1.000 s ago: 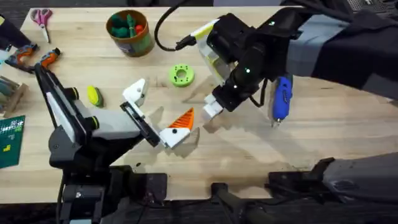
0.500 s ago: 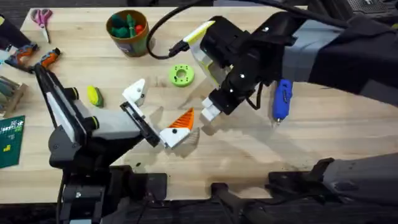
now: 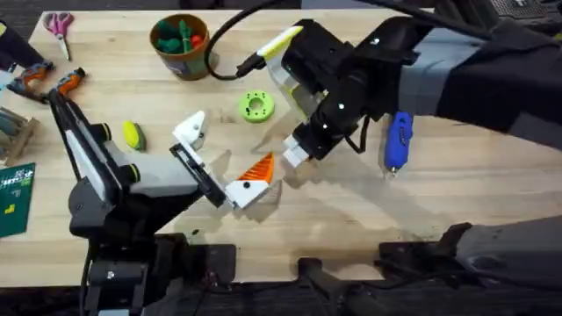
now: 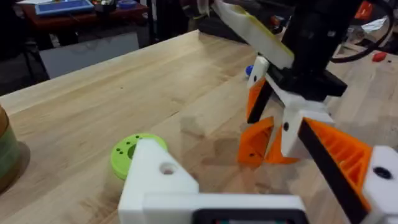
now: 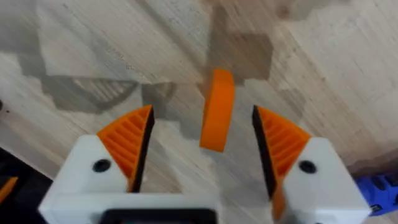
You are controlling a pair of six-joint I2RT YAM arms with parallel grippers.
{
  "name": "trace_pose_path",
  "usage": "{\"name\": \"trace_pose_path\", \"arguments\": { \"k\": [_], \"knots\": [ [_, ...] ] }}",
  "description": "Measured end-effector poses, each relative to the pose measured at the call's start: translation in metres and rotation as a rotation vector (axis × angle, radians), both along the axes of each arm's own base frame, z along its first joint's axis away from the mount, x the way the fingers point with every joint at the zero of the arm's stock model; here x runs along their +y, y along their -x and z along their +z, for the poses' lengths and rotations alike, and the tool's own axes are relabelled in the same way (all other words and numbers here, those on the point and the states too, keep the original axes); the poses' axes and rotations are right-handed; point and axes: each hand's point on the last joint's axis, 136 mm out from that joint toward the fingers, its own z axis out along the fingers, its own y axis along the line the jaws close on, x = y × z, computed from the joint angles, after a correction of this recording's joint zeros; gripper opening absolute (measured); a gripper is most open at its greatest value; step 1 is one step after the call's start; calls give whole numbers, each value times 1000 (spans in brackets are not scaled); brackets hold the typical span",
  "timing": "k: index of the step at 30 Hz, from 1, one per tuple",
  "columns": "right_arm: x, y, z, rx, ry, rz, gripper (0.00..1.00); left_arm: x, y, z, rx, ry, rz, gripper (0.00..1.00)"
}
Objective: Pick up the gripper from the table and insert it into the empty holder that is missing its gripper. Then pick up a screw, insert it into the mounting hole, and use the screwdriver to tighten it. Finally, clean up the table by picking up the vegetable and placing it into the bucket.
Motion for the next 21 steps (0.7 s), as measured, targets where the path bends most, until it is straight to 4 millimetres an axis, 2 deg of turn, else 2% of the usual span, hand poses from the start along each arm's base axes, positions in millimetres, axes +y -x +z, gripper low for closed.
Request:
{"name": "trace_pose_path", "arguments": {
  "k": [7,10,11,13,21],
  "knots": [
    [0,0,0,1,1,-2,412,0,0,0,0,0,0,985],
    [-1,0,0,0,5,-1,132,0,0,0,0,0,0,985],
    [-1,0,0,0,4,-2,86,0,0,0,0,0,0,985],
    [-1,-1,1,-5,5,-3,19,0,0,0,0,0,0,985],
    [-1,-2,1,-5,5,-6,17,0,0,0,0,0,0,985]
  ]
}}
